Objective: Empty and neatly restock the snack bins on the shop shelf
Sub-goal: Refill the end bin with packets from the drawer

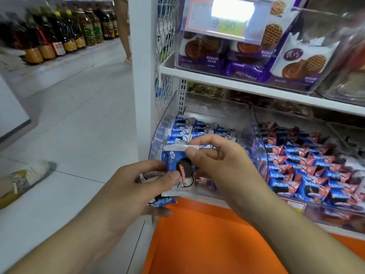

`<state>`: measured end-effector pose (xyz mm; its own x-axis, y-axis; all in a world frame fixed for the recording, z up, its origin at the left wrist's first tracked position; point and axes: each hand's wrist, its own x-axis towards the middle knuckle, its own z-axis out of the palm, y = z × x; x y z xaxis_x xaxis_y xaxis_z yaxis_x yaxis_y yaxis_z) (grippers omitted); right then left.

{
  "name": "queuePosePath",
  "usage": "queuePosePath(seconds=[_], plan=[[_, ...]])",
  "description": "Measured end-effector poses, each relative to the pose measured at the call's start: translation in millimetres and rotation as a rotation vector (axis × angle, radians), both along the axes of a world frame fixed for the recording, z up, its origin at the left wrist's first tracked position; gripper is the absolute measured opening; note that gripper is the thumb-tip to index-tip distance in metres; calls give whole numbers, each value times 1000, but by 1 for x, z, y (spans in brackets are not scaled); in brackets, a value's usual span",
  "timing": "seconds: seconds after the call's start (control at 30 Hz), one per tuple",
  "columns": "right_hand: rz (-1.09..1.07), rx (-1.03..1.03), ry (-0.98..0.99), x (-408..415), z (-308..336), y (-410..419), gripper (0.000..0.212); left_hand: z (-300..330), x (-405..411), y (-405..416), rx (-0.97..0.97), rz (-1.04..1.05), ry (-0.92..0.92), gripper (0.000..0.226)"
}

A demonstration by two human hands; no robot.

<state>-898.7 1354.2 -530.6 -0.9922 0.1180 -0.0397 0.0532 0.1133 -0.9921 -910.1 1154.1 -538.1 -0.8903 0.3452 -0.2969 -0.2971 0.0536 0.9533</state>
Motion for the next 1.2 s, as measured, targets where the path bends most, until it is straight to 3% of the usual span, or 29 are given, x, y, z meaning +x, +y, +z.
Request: queuePosePath(seconds=[0.1, 0.17, 0.23, 0.37, 0.5, 0.67, 1.2], plan=[[90, -127, -8, 8, 4, -8, 31, 1, 1, 1, 44, 70, 11, 24], [107, -83, -5, 8, 6, -8, 39, 0, 0, 0, 37, 86, -4, 19], [29, 53, 24, -1, 9, -2, 44, -3, -2, -2, 12, 104, -32, 14], [-65, 354, 106, -40, 10, 23, 30, -10, -10, -15, -45, 225, -68, 17], [192, 650, -4, -74, -8, 29, 25, -11, -11, -19, -83, 245, -72, 21], [383, 805, -18, -94, -29, 18, 21, -17, -17, -19, -120, 200, -86, 21], [511, 786, -2, -101, -29, 24, 14, -24, -23, -15, 46, 260, -157, 28]])
